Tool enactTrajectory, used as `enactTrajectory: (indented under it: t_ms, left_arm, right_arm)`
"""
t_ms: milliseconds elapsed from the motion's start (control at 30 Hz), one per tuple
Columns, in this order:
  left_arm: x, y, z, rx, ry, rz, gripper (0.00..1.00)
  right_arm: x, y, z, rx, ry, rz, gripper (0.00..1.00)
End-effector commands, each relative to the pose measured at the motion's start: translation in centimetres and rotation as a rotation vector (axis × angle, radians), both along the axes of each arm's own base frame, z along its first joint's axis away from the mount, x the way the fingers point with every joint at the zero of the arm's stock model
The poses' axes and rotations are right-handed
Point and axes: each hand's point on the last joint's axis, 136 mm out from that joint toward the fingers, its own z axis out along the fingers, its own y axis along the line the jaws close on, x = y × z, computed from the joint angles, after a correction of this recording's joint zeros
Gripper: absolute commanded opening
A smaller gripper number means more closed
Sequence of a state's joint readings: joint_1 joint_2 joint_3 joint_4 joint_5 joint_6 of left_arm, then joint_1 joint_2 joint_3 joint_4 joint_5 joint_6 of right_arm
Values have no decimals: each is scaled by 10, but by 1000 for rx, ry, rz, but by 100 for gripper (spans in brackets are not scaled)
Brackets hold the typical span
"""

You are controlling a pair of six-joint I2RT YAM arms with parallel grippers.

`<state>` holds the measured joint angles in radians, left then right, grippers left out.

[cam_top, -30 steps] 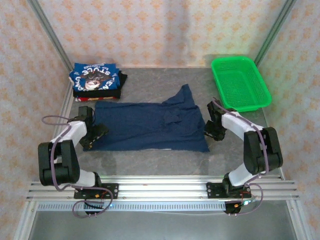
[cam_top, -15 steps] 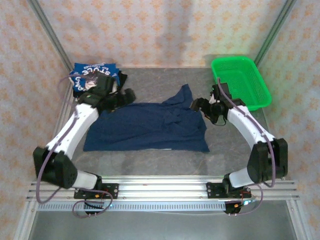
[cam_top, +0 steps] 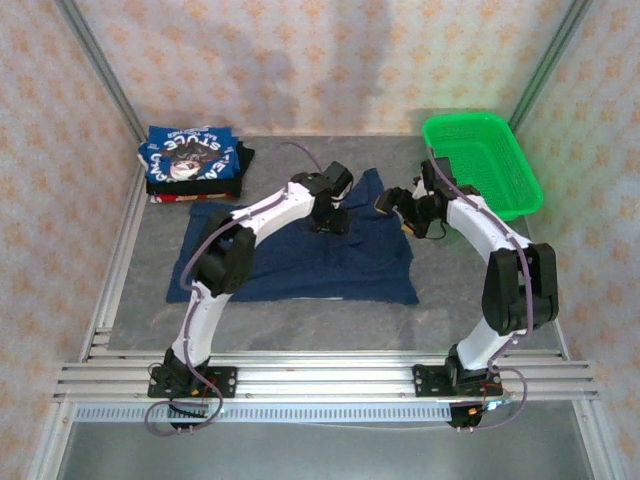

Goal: Fold and stack the t-shirts

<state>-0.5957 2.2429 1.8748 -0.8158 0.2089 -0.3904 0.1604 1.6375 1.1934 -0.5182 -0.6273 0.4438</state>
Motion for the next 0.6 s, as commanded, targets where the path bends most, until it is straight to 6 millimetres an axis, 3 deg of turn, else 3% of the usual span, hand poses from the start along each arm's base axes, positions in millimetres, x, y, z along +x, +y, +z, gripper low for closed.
enactTrajectory:
  t_ms: [0, 333, 567]
  left_arm:
    - [14, 9, 20, 65, -65, 9, 52]
    - [26, -4, -11, 97, -53, 3, 46]
    - [24, -15, -18, 62, -32, -21, 41]
  right_arm:
    - [-4, 3, -4, 29, 5, 13, 89]
    - [-18, 7, -15, 65, 41, 25, 88]
    - [-14, 11, -18, 100, 52, 8, 87]
